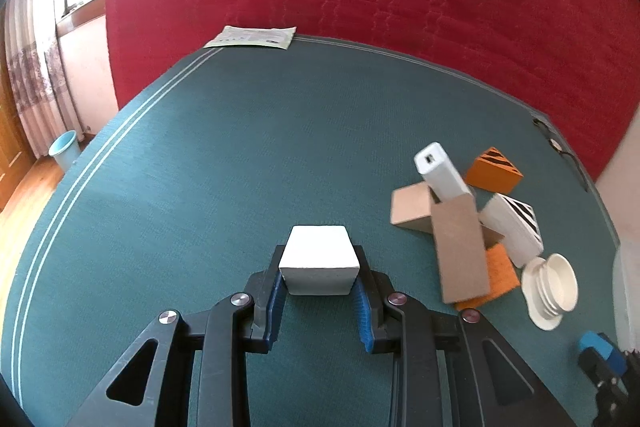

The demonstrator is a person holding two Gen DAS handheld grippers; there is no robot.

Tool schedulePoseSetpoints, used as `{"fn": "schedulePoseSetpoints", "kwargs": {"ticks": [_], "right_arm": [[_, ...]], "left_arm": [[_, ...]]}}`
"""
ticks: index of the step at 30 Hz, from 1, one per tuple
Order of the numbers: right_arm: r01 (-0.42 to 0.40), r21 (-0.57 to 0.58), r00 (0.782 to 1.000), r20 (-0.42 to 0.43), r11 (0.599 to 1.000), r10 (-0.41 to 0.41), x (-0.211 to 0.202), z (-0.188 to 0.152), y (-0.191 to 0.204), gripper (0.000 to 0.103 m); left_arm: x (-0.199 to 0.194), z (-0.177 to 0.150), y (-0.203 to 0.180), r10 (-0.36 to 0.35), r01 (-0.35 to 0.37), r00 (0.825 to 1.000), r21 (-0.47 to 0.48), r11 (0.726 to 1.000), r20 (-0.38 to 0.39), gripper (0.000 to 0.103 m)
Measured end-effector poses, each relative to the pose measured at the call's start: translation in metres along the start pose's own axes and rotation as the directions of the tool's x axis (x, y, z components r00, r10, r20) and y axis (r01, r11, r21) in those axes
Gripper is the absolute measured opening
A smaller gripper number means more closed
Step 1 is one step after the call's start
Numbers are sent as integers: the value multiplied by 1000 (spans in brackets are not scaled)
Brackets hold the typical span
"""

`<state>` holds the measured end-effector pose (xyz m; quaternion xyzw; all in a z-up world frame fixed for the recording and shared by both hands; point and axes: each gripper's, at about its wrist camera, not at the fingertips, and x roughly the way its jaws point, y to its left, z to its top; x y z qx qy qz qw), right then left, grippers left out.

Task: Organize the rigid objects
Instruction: 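Carry the blue block into the clear bowl and open the right gripper while left carries white block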

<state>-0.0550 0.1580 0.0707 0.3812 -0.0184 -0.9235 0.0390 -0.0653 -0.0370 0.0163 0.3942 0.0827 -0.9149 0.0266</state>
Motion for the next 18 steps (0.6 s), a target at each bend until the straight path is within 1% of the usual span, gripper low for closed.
{"fn": "schedulePoseSetpoints", "kwargs": {"ticks": [8,14,18], "right_arm": [[30,70,997,74,997,-35,-41,-1,-33,31],[92,128,986,124,988,-108,-68,-3,-67,31],[150,184,977,126,971,-175,-80,-9,-97,31]], "left_arm": [[-14,-10,-12,-55,55,998,6,998,-15,31],[-23,-14,-32,-84,85,996,41,996,-23,31],[-29,-15,-50,-106,107,994,74,992,-22,31]]}}
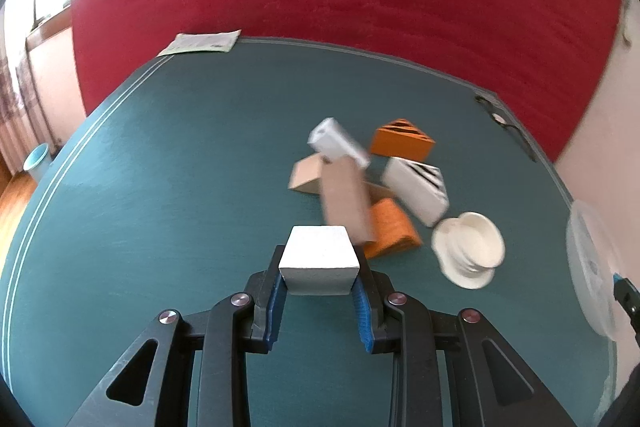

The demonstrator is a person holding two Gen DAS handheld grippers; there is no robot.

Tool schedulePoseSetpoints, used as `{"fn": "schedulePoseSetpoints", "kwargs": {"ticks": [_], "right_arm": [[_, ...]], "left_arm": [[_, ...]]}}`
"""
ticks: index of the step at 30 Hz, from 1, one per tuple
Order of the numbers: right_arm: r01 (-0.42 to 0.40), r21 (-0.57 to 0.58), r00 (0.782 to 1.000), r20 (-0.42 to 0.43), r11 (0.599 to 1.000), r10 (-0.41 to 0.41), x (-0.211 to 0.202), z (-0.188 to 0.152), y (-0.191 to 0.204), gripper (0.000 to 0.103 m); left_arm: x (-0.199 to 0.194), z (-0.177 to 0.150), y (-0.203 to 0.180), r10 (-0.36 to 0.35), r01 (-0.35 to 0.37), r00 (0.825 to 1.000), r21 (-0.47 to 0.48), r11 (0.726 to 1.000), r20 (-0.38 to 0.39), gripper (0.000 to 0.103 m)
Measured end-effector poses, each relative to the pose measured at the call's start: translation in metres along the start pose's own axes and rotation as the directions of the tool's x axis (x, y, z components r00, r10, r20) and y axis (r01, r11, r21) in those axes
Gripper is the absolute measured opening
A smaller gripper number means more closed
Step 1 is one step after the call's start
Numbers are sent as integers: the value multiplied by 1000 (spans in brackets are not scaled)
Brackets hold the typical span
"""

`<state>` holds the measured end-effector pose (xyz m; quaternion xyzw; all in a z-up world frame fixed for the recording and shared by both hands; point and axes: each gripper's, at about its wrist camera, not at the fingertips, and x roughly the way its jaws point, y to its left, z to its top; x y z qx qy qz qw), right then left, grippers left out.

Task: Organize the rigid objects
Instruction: 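Carry the blue block into the clear bowl and open the right gripper while left carries white block, then lower the white block into the clear bowl and open the left gripper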

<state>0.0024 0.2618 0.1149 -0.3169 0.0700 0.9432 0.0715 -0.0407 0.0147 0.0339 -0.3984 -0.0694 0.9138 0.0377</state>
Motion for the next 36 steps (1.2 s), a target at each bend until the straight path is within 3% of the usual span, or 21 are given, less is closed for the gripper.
{"fn": "schedulePoseSetpoints", "kwargs": {"ticks": [13,14,15,17,19,27,36], "right_arm": [[147,119,989,-14,982,-147,-6,-9,-87,32],[151,133,989,-16,980,-150,-6,-10,-92,35],[155,151,988,-22,976,-153,-5,-11,-98,50],[148,182,989,-21,972,-146,-4,-14,-108,71],[149,198,989,-9,969,-150,-6,-17,-114,71],[192,200,978,38,961,-203,-14,-27,-119,71],[262,234,954,83,936,-288,-26,-31,-129,71]], "left_arm": [[-3,-2,-61,-72,76,997,136,988,-33,31],[-4,-2,-66,-79,84,996,147,986,-35,31],[-5,-3,-73,-89,94,995,162,982,-37,31],[-8,-4,-86,-106,112,994,189,976,-39,31],[-10,-5,-100,-126,133,991,222,966,-44,31],[-13,-18,-168,-229,255,967,346,903,-115,31],[-13,-33,-240,-348,392,920,441,807,-180,31]]}}
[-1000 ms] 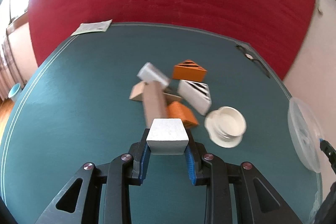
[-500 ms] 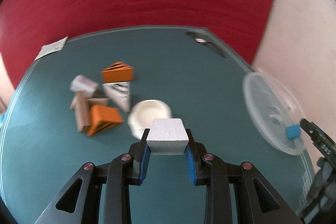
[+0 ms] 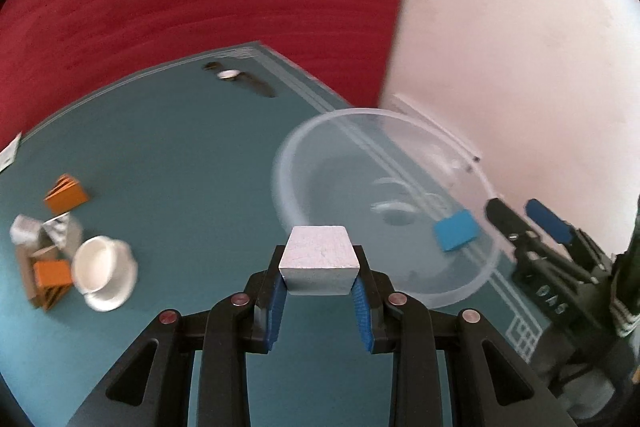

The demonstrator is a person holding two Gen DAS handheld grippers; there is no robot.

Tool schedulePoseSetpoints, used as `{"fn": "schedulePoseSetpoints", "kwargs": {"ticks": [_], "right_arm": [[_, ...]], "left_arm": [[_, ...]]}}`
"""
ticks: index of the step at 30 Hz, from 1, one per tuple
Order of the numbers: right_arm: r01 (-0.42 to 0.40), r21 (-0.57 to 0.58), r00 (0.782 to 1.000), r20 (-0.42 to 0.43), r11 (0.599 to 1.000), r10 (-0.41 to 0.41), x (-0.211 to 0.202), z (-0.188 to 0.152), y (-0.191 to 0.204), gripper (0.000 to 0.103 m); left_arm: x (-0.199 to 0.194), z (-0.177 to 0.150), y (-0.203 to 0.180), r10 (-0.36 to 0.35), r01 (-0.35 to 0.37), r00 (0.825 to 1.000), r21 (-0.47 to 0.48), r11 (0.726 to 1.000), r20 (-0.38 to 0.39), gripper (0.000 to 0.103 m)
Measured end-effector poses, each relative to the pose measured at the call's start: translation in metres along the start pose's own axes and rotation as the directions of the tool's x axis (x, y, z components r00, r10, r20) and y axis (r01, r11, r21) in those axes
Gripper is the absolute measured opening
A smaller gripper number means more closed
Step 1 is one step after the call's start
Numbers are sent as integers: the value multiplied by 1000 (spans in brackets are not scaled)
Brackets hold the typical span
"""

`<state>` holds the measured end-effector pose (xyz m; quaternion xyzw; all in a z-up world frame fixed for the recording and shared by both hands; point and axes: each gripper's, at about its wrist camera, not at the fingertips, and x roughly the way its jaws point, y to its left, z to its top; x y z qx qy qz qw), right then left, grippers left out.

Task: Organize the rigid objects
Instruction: 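Lower the white block into the clear bowl and open the left gripper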

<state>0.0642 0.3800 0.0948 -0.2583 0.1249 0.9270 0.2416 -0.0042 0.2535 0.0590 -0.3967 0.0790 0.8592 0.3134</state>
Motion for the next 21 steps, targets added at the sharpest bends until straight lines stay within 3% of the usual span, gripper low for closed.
{"fn": "schedulePoseSetpoints", "kwargs": {"ticks": [10,11,12,14,18,21], "right_arm": [[59,29,997,46,998,-60,-7,-3,-6,75],[62,32,997,51,998,-64,-7,-3,-8,75],[67,37,996,57,997,-69,-8,-3,-9,77],[76,50,995,67,996,-79,-8,-4,-12,79],[85,61,993,76,995,-89,-7,-3,-12,83],[84,39,993,81,996,-87,-10,-5,-5,84]], "left_arm": [[21,8,-29,-45,46,999,68,997,-19,32],[22,8,-28,-49,50,999,63,997,-22,40],[24,9,-27,-47,48,999,55,997,-24,63],[23,10,-24,-34,35,999,35,999,-10,89],[17,7,-16,-18,18,1000,12,1000,2,89],[13,2,-8,46,-46,999,3,999,23,95]]}}
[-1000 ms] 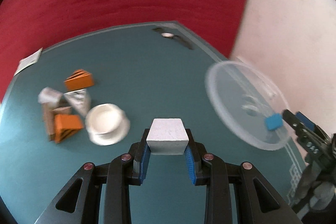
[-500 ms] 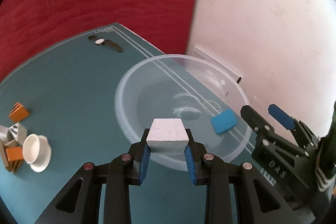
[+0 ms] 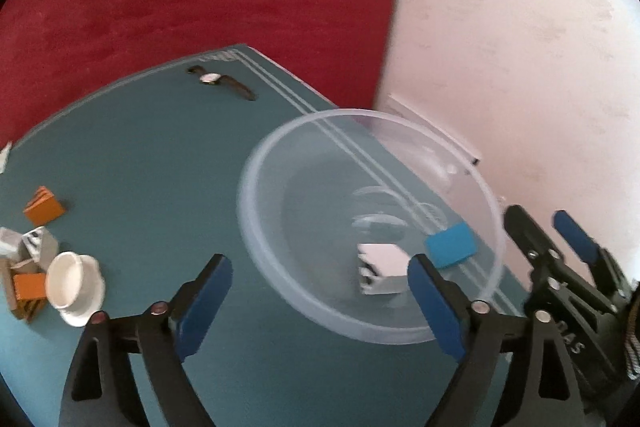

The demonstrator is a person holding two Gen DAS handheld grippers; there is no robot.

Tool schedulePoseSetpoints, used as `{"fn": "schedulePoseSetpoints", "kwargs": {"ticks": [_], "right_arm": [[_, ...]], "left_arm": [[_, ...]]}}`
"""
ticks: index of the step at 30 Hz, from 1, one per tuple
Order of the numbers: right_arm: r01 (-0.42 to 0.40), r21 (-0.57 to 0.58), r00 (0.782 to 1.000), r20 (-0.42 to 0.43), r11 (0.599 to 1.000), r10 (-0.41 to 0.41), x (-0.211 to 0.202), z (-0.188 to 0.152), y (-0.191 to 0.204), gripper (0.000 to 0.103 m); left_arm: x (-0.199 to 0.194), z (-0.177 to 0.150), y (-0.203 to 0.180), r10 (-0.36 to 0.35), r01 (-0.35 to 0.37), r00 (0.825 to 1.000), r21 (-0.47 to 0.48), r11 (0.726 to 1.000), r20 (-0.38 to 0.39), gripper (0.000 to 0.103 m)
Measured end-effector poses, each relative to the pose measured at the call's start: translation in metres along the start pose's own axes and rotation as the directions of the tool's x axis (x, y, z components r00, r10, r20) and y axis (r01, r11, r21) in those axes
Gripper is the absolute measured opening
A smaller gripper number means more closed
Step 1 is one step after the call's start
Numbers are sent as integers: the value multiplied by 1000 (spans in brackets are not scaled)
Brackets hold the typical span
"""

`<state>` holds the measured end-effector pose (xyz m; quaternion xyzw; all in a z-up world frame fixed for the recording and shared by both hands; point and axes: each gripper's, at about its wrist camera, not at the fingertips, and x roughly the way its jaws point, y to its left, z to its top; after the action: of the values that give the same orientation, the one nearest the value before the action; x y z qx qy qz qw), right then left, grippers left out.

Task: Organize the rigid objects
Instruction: 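Lower the white block into the clear bowl and open the left gripper, then withdraw both grippers from the bowl back toward the block pile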

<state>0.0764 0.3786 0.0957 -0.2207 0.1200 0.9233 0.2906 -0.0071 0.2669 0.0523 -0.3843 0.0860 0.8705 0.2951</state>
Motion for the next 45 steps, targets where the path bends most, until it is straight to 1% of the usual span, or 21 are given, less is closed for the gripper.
{"fn": "schedulePoseSetpoints", "kwargs": {"ticks": [4,7,9,12,17,21,27,31,39,45], "right_arm": [[-29,-36,1000,0,999,29,-9,-3,11,85],[-61,-60,998,-7,996,61,-13,-7,20,85],[-80,-83,997,-4,993,80,-16,-10,26,85],[-102,-104,995,-8,989,102,-18,-13,32,85],[-105,-96,994,-14,990,104,-14,-13,32,85],[-112,-103,994,-20,988,110,-19,-14,30,85],[-99,-106,995,-16,989,98,-20,-14,32,85],[-88,-116,996,-8,989,87,-20,-14,35,85],[-53,-151,998,32,987,59,-26,-19,42,85],[-30,-183,996,75,983,45,-34,-18,51,85]], "left_arm": [[-1,-5,11,63,-63,998,-14,998,4,95],[-1,-7,18,91,-91,996,-26,995,2,97],[-4,-7,21,110,-109,994,-38,993,8,101],[-7,-7,26,135,-134,991,-54,989,18,101],[-15,-10,32,181,-179,983,-56,982,37,102],[-14,-12,33,199,-198,979,-51,979,30,102],[-16,-15,39,217,-215,976,-71,974,24,102],[-17,-17,47,243,-240,970,-86,967,21,102],[-19,-21,64,283,-279,959,-96,956,31,102],[-25,-25,82,307,-300,951,-121,946,36,102]]}}
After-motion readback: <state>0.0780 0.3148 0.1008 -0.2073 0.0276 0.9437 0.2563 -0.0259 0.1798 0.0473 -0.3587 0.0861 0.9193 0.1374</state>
